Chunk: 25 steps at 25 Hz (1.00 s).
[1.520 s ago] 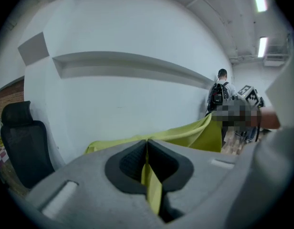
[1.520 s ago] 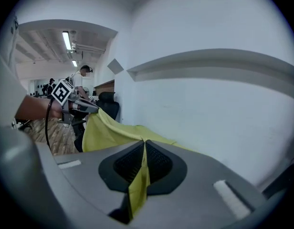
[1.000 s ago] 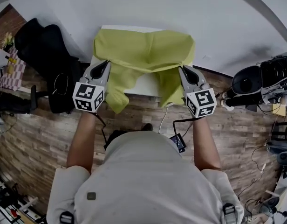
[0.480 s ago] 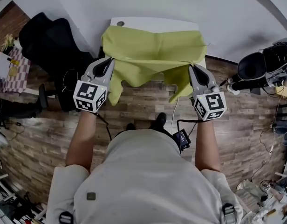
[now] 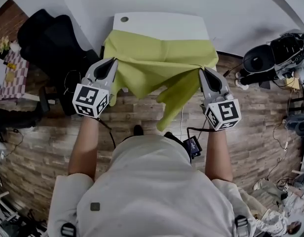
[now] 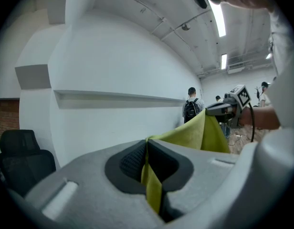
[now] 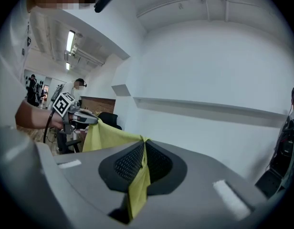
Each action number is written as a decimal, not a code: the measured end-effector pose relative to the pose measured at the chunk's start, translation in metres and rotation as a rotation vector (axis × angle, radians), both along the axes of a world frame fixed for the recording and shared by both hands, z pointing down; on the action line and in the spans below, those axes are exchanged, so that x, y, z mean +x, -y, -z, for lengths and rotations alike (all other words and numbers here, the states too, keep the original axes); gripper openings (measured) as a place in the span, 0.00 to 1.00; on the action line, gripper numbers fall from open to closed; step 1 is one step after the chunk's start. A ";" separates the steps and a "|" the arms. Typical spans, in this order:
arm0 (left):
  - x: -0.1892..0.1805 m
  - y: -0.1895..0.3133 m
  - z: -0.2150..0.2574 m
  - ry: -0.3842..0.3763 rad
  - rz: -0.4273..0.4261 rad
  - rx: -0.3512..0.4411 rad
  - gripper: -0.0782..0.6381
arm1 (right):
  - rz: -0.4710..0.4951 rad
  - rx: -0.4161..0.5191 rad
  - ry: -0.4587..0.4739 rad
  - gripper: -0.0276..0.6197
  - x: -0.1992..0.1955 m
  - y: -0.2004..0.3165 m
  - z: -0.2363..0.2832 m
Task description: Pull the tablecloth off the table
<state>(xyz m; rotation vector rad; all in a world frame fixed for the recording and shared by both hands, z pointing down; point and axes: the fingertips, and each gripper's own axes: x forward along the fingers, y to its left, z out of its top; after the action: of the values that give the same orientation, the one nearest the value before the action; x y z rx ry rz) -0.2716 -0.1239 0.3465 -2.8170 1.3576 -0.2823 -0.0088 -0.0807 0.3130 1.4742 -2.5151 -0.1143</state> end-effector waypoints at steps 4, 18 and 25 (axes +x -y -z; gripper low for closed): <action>0.009 -0.023 0.022 0.001 0.013 0.036 0.12 | 0.030 0.047 0.001 0.07 0.006 -0.022 0.026; 0.109 -0.145 0.104 -0.002 0.091 0.170 0.12 | 0.145 0.180 -0.013 0.07 0.098 -0.127 0.095; 0.141 -0.189 0.144 0.010 0.096 0.231 0.12 | 0.177 0.219 0.007 0.07 0.123 -0.163 0.120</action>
<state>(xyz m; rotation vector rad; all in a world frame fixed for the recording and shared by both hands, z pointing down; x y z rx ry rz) -0.1304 0.0652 0.2027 -2.5650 1.4245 -0.1299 0.1139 0.0821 0.1932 1.3217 -2.7074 -0.4272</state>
